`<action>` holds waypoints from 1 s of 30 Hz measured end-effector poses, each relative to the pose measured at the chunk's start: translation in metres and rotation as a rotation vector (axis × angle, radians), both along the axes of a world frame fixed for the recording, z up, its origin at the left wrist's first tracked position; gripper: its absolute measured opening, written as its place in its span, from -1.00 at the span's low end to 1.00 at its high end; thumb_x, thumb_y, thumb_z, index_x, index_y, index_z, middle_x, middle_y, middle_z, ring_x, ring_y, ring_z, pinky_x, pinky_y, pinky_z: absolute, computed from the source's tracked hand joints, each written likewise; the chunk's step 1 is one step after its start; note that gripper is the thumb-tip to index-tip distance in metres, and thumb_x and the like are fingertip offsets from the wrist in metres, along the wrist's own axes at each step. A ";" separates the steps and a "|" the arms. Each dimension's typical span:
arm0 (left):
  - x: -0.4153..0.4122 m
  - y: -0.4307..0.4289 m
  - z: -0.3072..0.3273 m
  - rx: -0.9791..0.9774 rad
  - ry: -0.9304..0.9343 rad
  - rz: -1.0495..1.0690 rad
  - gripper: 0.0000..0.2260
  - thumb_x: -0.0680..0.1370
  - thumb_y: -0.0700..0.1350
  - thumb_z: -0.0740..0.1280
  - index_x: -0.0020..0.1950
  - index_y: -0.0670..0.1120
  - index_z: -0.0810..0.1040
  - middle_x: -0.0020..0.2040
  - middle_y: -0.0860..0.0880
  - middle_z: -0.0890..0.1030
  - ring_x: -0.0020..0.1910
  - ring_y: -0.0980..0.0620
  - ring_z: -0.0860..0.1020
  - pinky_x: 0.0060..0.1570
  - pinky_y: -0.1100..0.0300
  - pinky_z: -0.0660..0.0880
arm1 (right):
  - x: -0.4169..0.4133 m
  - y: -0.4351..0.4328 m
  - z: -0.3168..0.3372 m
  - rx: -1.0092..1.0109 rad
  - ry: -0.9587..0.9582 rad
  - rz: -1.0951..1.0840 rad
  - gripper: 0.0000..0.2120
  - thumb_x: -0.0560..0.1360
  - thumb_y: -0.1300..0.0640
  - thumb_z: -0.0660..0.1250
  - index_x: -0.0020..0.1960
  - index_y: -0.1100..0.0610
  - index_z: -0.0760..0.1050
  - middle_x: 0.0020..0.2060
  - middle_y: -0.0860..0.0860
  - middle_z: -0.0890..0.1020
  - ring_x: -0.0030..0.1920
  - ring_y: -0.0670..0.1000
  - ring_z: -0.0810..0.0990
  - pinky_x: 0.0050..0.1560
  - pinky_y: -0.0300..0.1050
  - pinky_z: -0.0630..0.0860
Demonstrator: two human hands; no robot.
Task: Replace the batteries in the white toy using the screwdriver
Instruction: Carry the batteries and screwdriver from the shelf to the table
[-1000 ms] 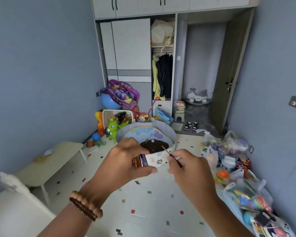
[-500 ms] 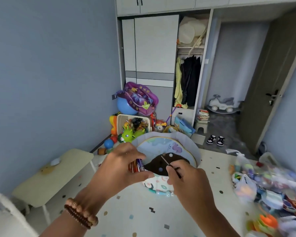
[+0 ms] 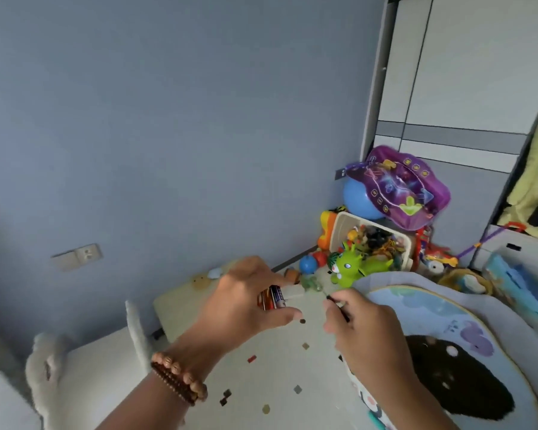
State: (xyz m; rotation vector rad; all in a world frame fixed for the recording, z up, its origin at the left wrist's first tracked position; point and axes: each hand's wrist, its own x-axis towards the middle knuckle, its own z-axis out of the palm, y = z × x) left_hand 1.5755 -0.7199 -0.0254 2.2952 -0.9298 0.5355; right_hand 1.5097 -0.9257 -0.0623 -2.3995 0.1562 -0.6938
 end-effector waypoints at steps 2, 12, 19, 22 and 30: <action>0.026 0.009 -0.002 0.019 0.019 0.077 -0.52 0.31 0.30 0.49 0.04 -0.02 0.69 -0.11 0.06 0.53 -0.16 0.12 0.52 -0.16 0.24 0.50 | 0.040 0.004 -0.004 0.010 0.000 0.060 -0.73 0.46 -0.21 0.19 -0.01 -0.10 0.54 -0.39 -0.08 0.72 -0.38 0.03 0.67 -0.35 0.03 0.61; 0.186 0.059 -0.041 0.014 0.066 0.320 -0.50 0.32 0.37 0.42 0.06 0.03 0.67 -0.10 0.13 0.49 -0.16 0.17 0.51 -0.22 0.15 0.57 | 0.244 0.047 -0.036 0.017 0.042 0.268 -0.91 0.50 -0.03 0.35 -0.05 -0.04 0.58 -0.45 -0.08 0.69 -0.44 -0.07 0.64 -0.40 -0.05 0.60; 0.308 0.086 -0.054 -0.020 0.107 0.376 -0.50 0.33 0.40 0.40 0.06 0.06 0.66 -0.09 0.16 0.47 -0.15 0.22 0.48 -0.18 0.24 0.54 | 0.382 0.067 -0.043 0.005 0.043 0.325 -0.87 0.51 -0.07 0.32 -0.04 -0.05 0.59 -0.40 -0.07 0.70 -0.40 -0.07 0.65 -0.40 -0.03 0.60; 0.358 0.094 -0.061 -0.005 0.149 0.386 -0.49 0.33 0.39 0.41 0.08 0.06 0.65 -0.08 0.17 0.48 -0.11 0.23 0.49 -0.15 0.26 0.54 | 0.433 0.069 -0.053 0.035 0.078 0.352 -0.81 0.50 -0.13 0.26 -0.05 -0.06 0.57 -0.43 -0.07 0.68 -0.46 -0.08 0.62 -0.40 -0.01 0.59; 0.484 0.100 -0.091 -0.020 0.164 0.472 -0.50 0.35 0.38 0.41 0.07 0.04 0.66 -0.07 0.17 0.47 -0.09 0.18 0.51 -0.16 0.20 0.56 | 0.584 0.082 -0.084 0.038 0.170 0.456 -0.84 0.54 -0.15 0.25 -0.03 -0.10 0.53 -0.39 -0.08 0.70 -0.49 -0.08 0.62 -0.42 -0.03 0.61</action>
